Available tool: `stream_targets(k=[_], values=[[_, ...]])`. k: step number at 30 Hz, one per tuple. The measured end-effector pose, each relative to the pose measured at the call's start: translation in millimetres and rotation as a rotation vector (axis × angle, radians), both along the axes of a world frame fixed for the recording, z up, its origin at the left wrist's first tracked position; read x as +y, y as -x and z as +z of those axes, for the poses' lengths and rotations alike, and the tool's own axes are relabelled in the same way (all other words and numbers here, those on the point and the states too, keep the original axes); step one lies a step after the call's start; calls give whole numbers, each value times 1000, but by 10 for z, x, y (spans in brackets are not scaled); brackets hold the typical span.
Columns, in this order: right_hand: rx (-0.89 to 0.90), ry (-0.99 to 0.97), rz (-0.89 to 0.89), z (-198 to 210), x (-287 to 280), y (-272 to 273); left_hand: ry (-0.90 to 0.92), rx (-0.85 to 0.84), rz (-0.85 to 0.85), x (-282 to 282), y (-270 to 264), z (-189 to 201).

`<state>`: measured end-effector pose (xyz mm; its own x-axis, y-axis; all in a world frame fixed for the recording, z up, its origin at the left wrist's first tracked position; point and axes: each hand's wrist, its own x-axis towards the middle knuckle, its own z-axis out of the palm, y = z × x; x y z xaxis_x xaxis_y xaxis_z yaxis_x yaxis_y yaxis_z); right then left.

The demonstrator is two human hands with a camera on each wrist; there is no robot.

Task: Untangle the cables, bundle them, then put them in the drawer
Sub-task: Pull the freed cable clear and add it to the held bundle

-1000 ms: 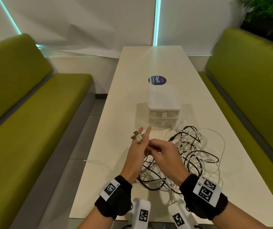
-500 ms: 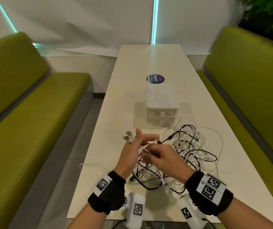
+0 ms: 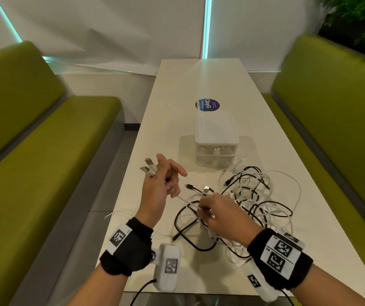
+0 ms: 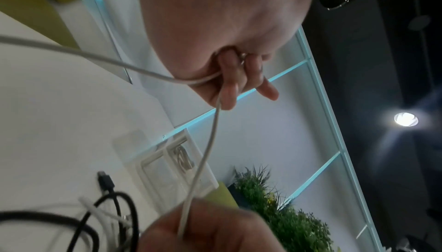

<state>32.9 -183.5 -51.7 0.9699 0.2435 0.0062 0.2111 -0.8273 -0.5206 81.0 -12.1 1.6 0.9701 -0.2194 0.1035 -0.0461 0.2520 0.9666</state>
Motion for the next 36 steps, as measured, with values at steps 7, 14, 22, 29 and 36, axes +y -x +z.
stream_targets(k=[7,14,22,29,36], values=[[-34,-42,-48,18,-10,-11,-517,-173,-62,18,40,-67],[-154,-5,-106,83,-49,7,-1192,-470,-230,-10,17,-322],[-161,-89,-12,3,-54,12,-1212,-510,-249,39,-30,-272],[-198,-60,-39,111,-7,-39,-889,-602,-21,81,19,-352],[-78,-166,-130,16,-129,-81,-751,-543,162,195,-72,-316]])
